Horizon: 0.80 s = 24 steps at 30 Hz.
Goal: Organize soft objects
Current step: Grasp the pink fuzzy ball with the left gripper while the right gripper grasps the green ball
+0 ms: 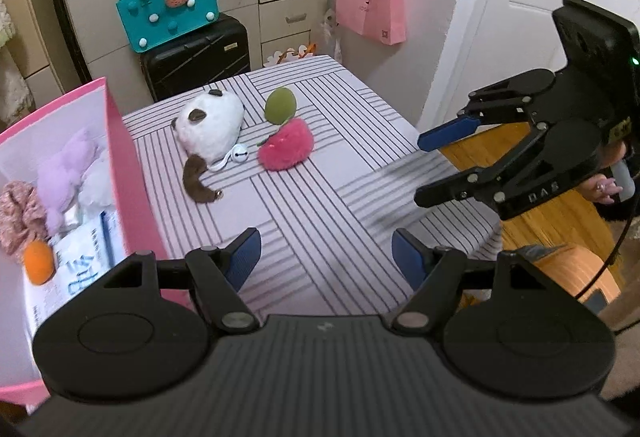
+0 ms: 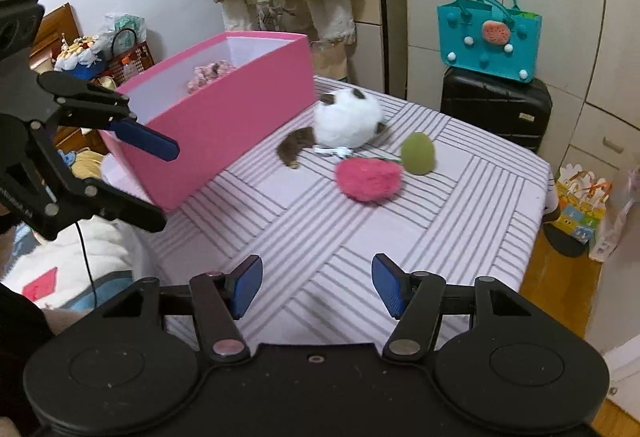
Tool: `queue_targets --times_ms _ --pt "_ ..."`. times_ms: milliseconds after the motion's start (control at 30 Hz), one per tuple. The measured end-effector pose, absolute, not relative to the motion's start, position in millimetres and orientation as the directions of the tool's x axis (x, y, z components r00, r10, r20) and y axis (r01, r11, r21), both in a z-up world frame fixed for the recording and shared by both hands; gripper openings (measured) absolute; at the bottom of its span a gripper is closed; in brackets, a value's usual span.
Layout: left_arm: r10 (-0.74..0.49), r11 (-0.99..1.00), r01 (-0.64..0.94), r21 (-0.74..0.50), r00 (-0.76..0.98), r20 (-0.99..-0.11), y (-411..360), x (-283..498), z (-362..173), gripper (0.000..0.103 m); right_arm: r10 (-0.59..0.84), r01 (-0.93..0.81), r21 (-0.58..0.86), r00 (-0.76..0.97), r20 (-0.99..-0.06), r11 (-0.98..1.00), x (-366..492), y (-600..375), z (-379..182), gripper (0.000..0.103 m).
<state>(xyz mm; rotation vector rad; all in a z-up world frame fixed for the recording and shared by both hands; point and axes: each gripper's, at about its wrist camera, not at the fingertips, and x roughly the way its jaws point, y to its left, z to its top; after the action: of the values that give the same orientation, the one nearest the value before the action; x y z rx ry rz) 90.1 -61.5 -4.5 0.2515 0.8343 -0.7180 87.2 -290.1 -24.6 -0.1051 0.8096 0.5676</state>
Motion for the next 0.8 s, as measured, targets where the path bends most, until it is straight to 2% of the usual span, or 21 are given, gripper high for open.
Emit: queue_targets --times_ms 167,300,500,700,800 --pt "-0.441 0.772 0.635 -0.018 0.515 -0.735 -83.3 106.8 -20.8 0.072 0.446 -0.528 0.084 0.609 -0.656 0.845 97.2 -304.7 -38.1 0.066" --pt "-0.414 0.797 0.604 0.009 0.556 -0.721 -97.8 118.3 -33.2 0.072 0.419 -0.515 0.023 0.668 -0.615 0.857 108.0 -312.5 -48.2 0.080" --pt "-0.427 0.822 0.567 -0.050 0.557 -0.712 -110.5 138.2 -47.2 0.072 0.387 -0.460 0.025 0.716 -0.581 0.888 131.9 -333.4 -62.2 0.080" --pt "-0.447 0.845 0.520 -0.124 0.560 -0.697 -117.3 157.0 -65.9 0.072 0.360 -0.426 0.028 0.726 -0.585 0.904 153.0 -342.2 -72.8 0.080" --pt "-0.438 0.859 0.497 -0.121 0.591 -0.678 -123.5 164.8 -73.7 0.072 0.378 -0.433 0.045 0.725 -0.576 0.900 164.8 -344.6 -75.5 0.079"
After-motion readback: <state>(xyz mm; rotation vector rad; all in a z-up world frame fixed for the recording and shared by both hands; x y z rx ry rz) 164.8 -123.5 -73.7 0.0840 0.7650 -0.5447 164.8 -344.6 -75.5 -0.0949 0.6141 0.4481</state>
